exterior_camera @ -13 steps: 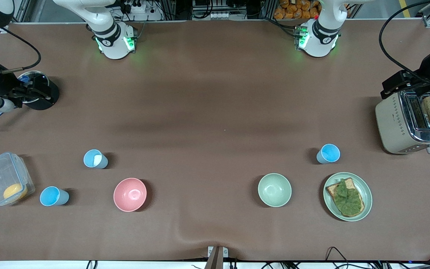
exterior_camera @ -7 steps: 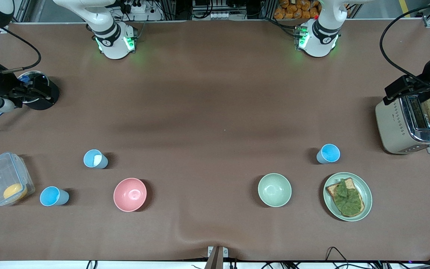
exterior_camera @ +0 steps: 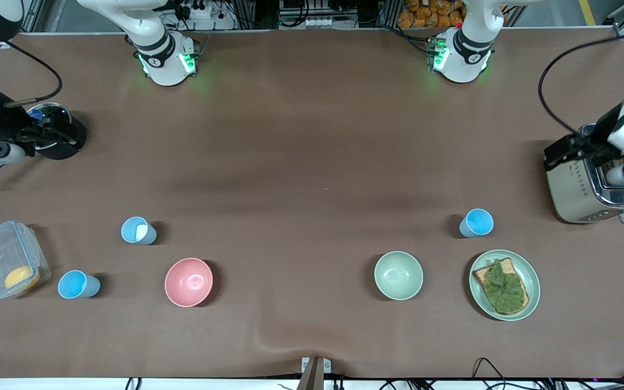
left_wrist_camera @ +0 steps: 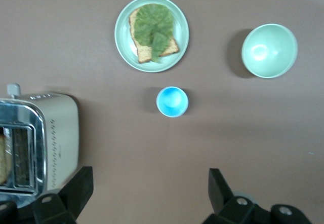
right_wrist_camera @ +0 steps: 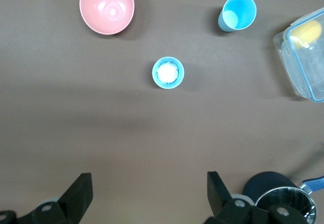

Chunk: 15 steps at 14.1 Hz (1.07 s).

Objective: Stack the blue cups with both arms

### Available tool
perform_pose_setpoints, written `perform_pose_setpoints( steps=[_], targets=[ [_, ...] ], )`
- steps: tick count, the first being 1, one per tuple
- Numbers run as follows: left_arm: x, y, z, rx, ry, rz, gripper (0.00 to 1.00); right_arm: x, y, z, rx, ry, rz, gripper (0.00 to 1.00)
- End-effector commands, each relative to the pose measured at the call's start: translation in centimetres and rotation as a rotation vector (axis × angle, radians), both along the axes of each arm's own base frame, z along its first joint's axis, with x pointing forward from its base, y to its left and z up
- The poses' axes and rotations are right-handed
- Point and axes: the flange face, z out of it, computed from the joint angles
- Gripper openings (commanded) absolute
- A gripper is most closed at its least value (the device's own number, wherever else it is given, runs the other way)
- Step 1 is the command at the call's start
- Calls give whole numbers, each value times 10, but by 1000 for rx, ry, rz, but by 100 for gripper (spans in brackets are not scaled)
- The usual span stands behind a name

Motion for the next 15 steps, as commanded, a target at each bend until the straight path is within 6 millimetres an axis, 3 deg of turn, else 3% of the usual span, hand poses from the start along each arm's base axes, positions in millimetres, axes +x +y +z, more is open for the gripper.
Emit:
perform_pose_setpoints(
  steps=[1, 4, 5, 7, 11, 13, 15],
  targets=[
    [14, -8, -27, 43, 17, -43, 100, 14, 29, -41, -16, 82, 55, 100],
    [24, -6, -51, 37, 39, -42, 100, 25, 56, -96, -62, 157, 102, 100],
    [26, -5, -62, 32, 44, -40, 100, 34, 57, -117, -67, 163, 103, 100],
    [33, -5, -103, 29, 45, -43, 100, 52, 57, -157, -75, 150, 108, 100],
    [47, -4, -184, 35, 104, -50, 100, 64, 50, -244, -130, 135, 139, 100],
    [48, -3, -221, 33, 112, -53, 100, 68, 52, -270, -126, 104, 149, 100],
    [37, -4, -259, 25, 79, -63, 100, 73, 52, -295, -122, 91, 154, 100]
  ],
)
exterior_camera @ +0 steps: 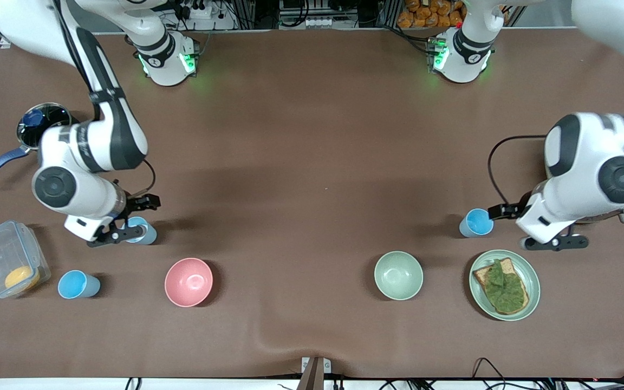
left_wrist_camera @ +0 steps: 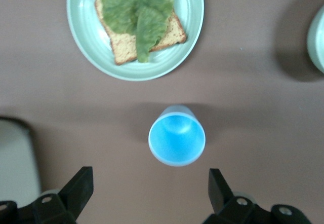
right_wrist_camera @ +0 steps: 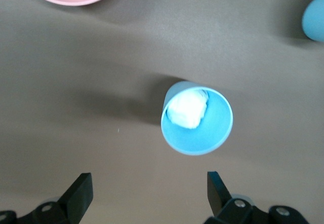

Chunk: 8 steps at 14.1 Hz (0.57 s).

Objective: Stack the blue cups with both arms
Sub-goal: 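Grasp the blue cup with the right gripper while the left gripper grasps another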

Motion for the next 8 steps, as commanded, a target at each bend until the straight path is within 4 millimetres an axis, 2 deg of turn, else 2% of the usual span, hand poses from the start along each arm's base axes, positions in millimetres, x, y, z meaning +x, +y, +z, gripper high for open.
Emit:
perform_pose_setpoints(
  steps=[1, 3, 4, 5, 6, 8],
  targets=[
    [-22, 6, -34, 8, -24, -31, 100, 1, -2, -24, -9, -16, 10, 100],
    [-26, 29, -48, 5, -37, -1, 100, 7, -4, -37, -1, -50, 10, 100],
    [-27, 28, -57, 3, -38, -2, 100, 10, -4, -43, 5, -72, 11, 100],
    [-29, 27, -74, -1, -38, -4, 100, 11, -4, -50, 7, -77, 13, 94],
    [-30, 28, -83, -4, -45, -4, 100, 11, -5, -55, 6, -71, 11, 83],
    [-31, 27, -93, -4, -39, -6, 100, 9, -6, -68, 3, -51, 10, 50]
  ],
)
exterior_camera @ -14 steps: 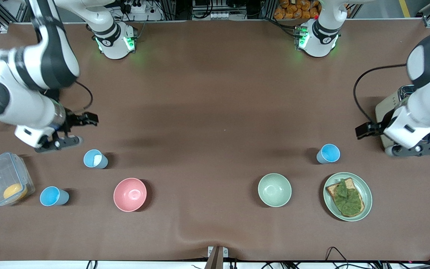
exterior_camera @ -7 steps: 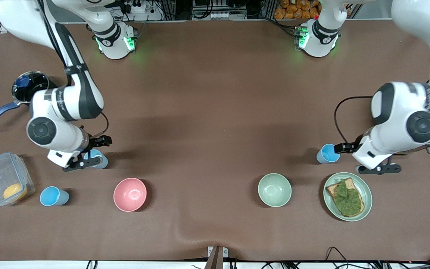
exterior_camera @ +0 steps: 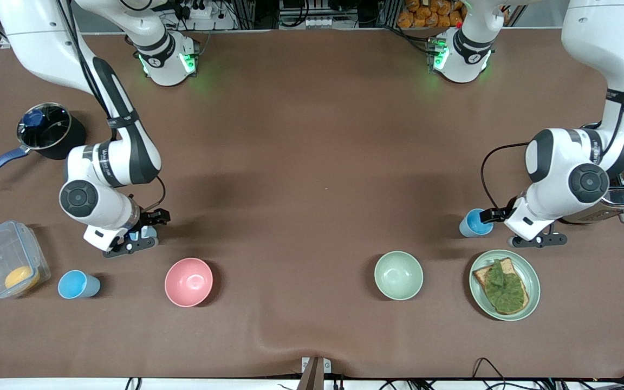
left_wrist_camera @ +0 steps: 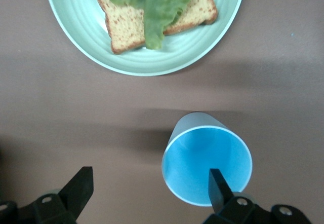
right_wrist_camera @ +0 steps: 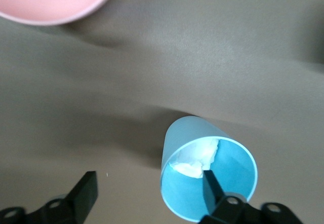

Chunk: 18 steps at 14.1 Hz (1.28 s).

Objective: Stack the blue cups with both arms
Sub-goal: 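Grasp the blue cup with the right gripper while the left gripper grasps another, then carry the cup mid-table with the right gripper while the left gripper lifts its cup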

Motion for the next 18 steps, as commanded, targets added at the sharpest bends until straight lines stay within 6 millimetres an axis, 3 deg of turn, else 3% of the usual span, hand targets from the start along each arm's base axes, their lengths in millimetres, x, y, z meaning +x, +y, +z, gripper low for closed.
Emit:
perform_pose_setpoints(
  steps=[1, 2, 3, 7, 10, 12, 13, 14, 15, 18],
  targets=[
    [-3, -2, -11, 10, -2, -29, 100, -1, -3, -12, -10, 10, 6, 22],
    [-3, -2, -19, 11, 7, -29, 100, -2, -2, -14, -12, 17, 7, 5],
    [-2, -3, -27, 8, 7, -30, 100, -2, -2, -16, -12, 22, 7, 0],
    [-2, -13, -49, 8, 24, -47, 100, 6, -4, -10, -21, 5, 20, 0],
    [9, -20, -57, 9, 34, -46, 100, 18, 3, 14, -19, -25, 26, 0],
    [11, -21, -58, 13, 61, -43, 100, 26, 20, 41, -19, 16, 23, 0],
    [10, -21, -63, 14, 69, -48, 100, 29, 37, 58, -25, 41, 38, 0],
    [8, -22, -69, 14, 80, -51, 100, 27, 67, 77, -41, 73, 27, 0],
    [6, -25, -77, 15, 93, -51, 100, 20, 92, 82, -51, 91, -16, 0],
    [3, -34, -88, 20, 107, -23, 100, -14, 195, 83, -13, 98, -160, 0]
  ],
)
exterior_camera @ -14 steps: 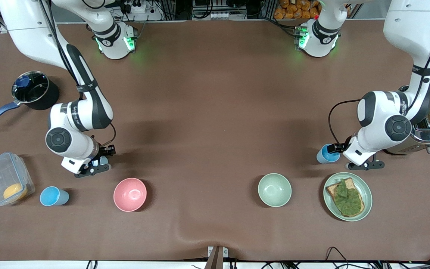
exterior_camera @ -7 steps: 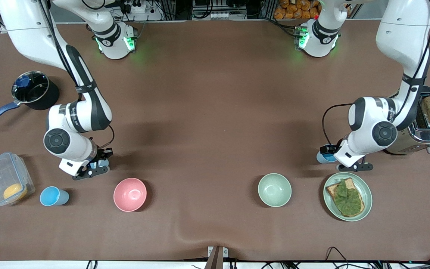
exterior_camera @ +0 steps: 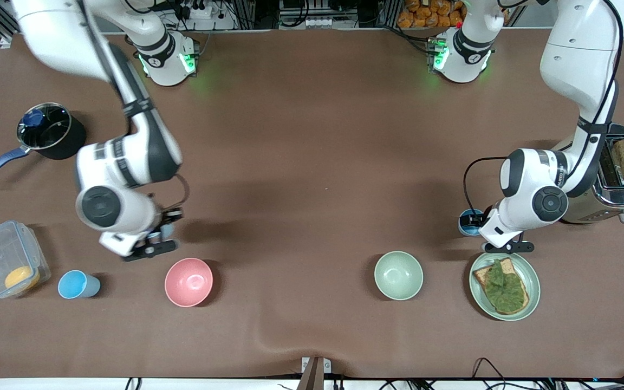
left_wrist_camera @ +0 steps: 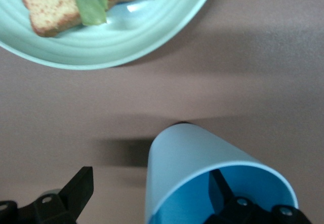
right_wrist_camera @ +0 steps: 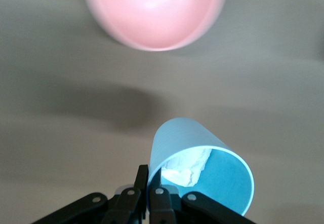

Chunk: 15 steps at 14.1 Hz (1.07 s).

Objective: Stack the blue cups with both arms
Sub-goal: 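Carry the cup mid-table with the right gripper while the left gripper lifts its cup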

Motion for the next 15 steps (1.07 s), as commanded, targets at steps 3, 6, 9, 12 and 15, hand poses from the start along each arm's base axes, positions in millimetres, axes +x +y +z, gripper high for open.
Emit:
perform_pose_setpoints(
  steps=[3, 6, 9, 12, 15],
  targets=[
    [0, -1, -19, 24, 27, 44, 54, -52, 130, -13, 26, 17, -252, 0],
    [1, 4, -16, 18, 23, 61, 6, -64, 166, -31, 124, 58, -391, 0],
    [4, 10, -11, 20, 13, 95, 0, -75, 199, -43, 147, 37, -487, 0],
    [13, 13, 0, 17, -11, 103, 0, -95, 233, -61, 141, 12, -525, 0],
    [13, 16, 13, 17, -16, 108, 0, -106, 252, -68, 142, -5, -571, 0]
  ],
)
